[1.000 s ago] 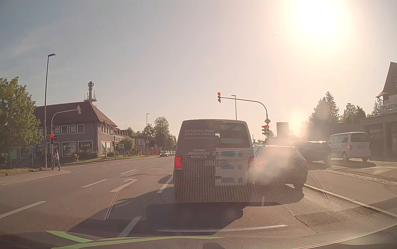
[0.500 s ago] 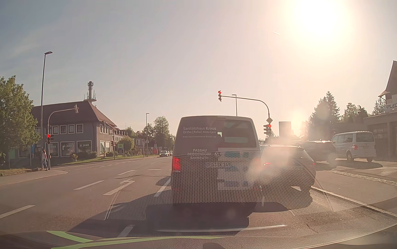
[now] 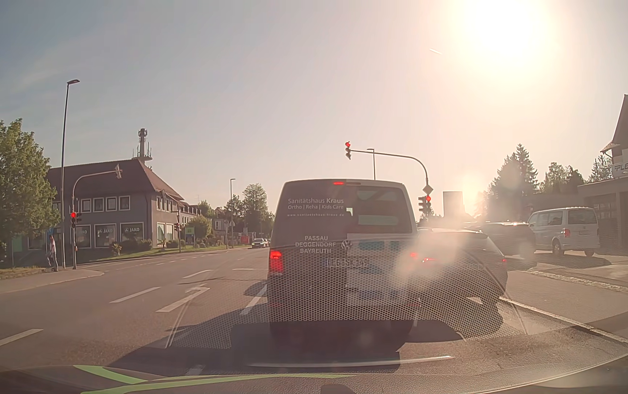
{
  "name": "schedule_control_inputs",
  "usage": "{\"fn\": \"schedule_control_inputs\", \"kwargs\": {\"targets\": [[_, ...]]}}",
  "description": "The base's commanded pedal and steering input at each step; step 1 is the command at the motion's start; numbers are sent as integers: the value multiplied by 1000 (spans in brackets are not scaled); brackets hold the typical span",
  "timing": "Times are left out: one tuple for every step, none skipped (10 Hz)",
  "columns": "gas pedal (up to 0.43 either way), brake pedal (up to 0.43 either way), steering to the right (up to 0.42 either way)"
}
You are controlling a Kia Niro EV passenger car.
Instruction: Follow the waypoints while adhering to traffic rules and regulations
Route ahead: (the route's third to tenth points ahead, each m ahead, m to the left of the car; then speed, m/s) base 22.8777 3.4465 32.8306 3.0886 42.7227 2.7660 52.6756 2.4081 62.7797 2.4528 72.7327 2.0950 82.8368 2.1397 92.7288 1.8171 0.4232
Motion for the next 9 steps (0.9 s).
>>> {"fn": "schedule_control_inputs", "kwargs": {"targets": [[0, 220, 5], [0, 220, 5], [0, 220, 5], [0, 220, 5], [0, 220, 5], [0, 226, 5], [0, 226, 5], [0, 244, 5], [0, 262, 5]]}}
